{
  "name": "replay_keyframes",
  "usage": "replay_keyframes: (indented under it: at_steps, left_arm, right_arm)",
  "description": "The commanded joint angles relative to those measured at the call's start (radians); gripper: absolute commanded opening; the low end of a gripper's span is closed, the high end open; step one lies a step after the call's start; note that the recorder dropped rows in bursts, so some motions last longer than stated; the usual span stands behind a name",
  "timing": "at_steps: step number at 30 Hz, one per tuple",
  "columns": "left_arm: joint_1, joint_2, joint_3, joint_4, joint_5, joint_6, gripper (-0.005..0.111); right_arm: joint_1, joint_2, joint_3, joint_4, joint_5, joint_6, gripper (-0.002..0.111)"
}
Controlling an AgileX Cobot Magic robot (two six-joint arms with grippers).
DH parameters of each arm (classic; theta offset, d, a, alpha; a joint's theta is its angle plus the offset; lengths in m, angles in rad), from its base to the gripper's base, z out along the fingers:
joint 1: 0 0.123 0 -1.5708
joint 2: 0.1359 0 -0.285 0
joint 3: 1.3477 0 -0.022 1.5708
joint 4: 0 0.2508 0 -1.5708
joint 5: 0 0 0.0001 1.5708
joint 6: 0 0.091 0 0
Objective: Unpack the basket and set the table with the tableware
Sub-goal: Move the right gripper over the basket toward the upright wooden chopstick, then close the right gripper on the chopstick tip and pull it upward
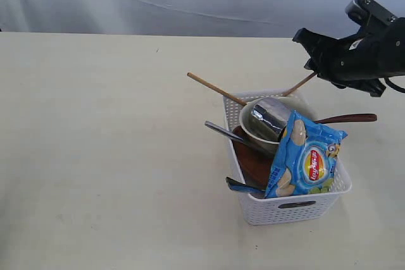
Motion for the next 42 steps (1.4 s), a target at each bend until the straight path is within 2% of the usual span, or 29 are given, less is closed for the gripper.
replay_keyframes:
  at_steps: [1, 13, 16, 20, 42]
  left_arm:
    - [-0.008, -0.004, 0.004, -0.007, -0.005, -0.008, 0.0]
    - [-0.008, -0.004, 0.004, -0.007, -0.005, -0.008, 0.0]
    - [-0.008, -0.004, 0.004, -0.007, -0.005, -0.008, 0.0]
    - [-0.008, -0.004, 0.004, -0.007, -0.005, -0.008, 0.0]
    - [-0.008, -0.004, 0.004, -0.007, -0.005, -0.008, 0.0]
  right_arm:
    - [0.004, 0.002, -0.006, 0.001, -0.021, 0.002, 0.03]
    - [0.004, 0.002, -0.006, 0.001, -0.025, 0.01, 0.03]
    - [0.004, 0.002, -0.006, 0.001, -0.025, 0.01, 0.021]
    - [0.004, 0.002, -0.006, 0.001, -0.025, 0.008, 0.0]
    - [0.004, -0.008, -0.013, 0.001, -0.053, 0.002, 0.0]
